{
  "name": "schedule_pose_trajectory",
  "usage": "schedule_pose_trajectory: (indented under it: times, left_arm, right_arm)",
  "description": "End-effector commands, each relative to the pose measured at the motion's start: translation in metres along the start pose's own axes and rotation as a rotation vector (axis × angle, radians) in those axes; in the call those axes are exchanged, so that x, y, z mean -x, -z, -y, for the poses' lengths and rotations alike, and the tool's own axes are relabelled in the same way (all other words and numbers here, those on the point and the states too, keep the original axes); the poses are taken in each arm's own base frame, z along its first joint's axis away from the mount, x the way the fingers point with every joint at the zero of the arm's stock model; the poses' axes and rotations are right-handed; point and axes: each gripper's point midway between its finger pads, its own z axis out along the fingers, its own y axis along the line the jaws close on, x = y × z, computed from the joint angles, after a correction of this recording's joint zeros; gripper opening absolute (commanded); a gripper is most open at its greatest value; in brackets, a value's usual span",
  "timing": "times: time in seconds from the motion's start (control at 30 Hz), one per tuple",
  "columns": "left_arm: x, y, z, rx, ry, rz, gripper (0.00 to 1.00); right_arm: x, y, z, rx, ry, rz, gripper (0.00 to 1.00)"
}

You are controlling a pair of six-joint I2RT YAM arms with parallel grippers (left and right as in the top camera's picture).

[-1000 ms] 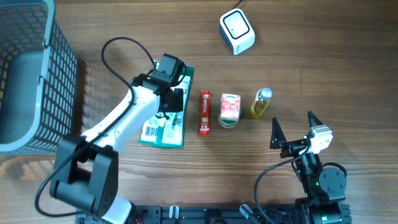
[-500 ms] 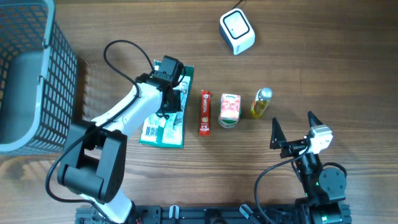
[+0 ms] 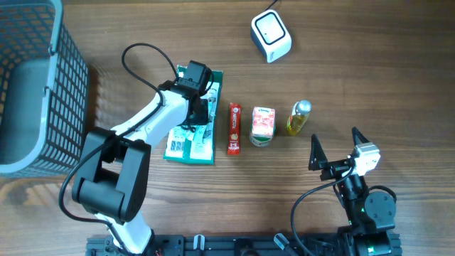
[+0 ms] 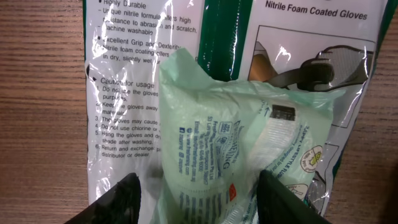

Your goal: Scan the item barcode

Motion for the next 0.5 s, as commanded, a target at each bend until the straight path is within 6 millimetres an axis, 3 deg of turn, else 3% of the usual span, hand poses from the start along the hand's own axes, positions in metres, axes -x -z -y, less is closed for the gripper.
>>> schedule_pose_trajectory:
  times: [0.0, 0.17, 0.2, 0.23, 0.27, 0.47]
  left_arm:
    - [-0.011, -0.009, -0.015, 0.069, -0.033, -0.061, 0.52]
    - [0.034, 0.048, -0.017, 0.008, 0.041, 0.107, 0.51]
    - [0.036, 0.056, -0.019, 0.001, 0.068, 0.126, 0.44]
    - [0.035, 0.061, -0.021, -0.003, 0.077, 0.128, 0.29]
    - [0.033, 0.062, -0.024, 0.002, 0.078, 0.117, 0.07]
    - [0.016, 0.042, -0.024, 0.009, 0.07, 0.058, 0.04]
  right_arm:
    - [0.002, 0.0, 0.002, -0.01, 0.007, 0.008, 1.0]
    - [0.002, 0.0, 0.002, -0.01, 0.008, 0.008, 1.0]
    - [0.002, 0.0, 0.002, -0.01, 0.008, 0.008, 1.0]
    - [0.002, 0.0, 0.002, -0.01, 0.008, 0.008, 1.0]
    - [0.002, 0.0, 0.002, -0.01, 0.008, 0.008, 1.0]
    - [0.002, 0.0, 0.002, -0.01, 0.008, 0.008, 1.0]
